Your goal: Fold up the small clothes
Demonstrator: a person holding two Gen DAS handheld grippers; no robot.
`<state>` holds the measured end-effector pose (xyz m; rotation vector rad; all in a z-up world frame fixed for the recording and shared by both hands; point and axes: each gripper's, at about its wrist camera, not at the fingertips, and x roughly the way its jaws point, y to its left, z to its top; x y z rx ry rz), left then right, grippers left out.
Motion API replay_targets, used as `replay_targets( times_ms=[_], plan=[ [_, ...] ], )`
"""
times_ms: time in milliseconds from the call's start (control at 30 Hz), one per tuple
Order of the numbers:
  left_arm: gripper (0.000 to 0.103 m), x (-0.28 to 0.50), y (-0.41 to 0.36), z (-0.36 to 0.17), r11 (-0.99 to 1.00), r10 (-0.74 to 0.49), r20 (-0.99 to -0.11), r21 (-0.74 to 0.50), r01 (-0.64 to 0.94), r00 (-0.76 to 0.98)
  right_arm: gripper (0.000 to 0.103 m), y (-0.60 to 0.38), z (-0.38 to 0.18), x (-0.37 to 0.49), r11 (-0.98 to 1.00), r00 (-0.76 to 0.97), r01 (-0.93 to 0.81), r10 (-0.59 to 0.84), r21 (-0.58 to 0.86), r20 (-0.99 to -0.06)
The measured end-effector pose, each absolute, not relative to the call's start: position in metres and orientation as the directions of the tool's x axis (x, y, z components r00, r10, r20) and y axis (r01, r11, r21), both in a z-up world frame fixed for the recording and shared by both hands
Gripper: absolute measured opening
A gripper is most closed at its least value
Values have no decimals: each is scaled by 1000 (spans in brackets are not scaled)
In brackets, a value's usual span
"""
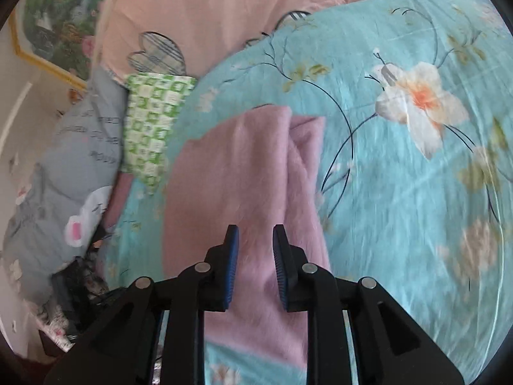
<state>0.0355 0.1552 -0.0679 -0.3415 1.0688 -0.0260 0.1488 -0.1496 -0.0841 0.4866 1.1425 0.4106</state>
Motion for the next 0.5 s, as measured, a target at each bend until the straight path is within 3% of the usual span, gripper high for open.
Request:
replay_targets(
  times_ms=[67, 200, 233, 400, 500],
  plan=[
    [56, 52, 158, -69, 938, -190, -848, -305, -163, 496, 23, -150, -96, 162, 812, 339, -21, 554, 583, -760],
    [57, 83, 159, -76, 941, -155, -867, -276, -198, 474, 20, -148, -108, 172, 794, 330, 1, 574, 608, -750],
    [57, 87, 158, -77, 943, -143, -871, -264, -203, 470, 7, -146, -107, 174, 796, 330, -13, 575, 606, -748],
    [61, 104, 149, -82, 955, -109, -876, -223, -195, 469, 7, -145, -67, 182, 834, 418, -123, 534, 537, -735],
    [61, 109, 138, -92, 963, -92, -884, -196, -186, 458, 6, -146, -76, 193, 888, 407, -135, 453, 439, -793]
  ],
)
